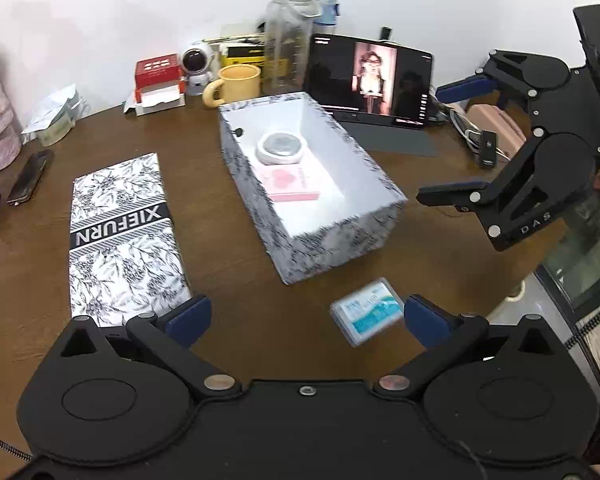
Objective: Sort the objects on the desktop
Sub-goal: 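Move the left tool down to the clear teal-labelled floss-pick box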
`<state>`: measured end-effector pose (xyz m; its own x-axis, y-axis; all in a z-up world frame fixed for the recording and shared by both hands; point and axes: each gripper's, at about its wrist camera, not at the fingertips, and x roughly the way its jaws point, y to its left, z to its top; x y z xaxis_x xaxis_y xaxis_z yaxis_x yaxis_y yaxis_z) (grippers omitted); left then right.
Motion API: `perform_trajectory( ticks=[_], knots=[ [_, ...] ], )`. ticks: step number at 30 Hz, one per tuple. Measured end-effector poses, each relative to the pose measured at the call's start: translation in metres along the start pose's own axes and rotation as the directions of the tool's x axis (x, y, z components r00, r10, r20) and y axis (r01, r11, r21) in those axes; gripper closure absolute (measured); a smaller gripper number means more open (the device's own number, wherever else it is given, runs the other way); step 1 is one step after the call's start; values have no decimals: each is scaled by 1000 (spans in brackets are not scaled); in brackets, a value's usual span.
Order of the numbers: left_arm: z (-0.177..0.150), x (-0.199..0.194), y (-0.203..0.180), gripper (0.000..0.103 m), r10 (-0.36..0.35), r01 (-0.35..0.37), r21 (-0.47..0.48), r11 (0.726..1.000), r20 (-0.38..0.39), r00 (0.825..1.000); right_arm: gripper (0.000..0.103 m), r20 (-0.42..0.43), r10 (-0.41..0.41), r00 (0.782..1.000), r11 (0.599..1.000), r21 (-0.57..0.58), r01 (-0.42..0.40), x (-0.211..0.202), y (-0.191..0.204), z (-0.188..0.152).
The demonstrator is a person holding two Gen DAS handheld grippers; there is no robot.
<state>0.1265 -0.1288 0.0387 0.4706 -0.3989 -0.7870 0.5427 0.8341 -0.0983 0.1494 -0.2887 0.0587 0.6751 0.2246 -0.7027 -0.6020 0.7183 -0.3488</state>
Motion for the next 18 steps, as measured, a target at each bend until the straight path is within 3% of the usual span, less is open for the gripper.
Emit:
perform_trajectory(
  ticks=[18],
  knots=[
    [-37, -10, -51, 0, -31, 35, 154, 987, -27, 999, 0, -44, -71, 997, 990, 122, 76, -66, 53, -68]
  ],
)
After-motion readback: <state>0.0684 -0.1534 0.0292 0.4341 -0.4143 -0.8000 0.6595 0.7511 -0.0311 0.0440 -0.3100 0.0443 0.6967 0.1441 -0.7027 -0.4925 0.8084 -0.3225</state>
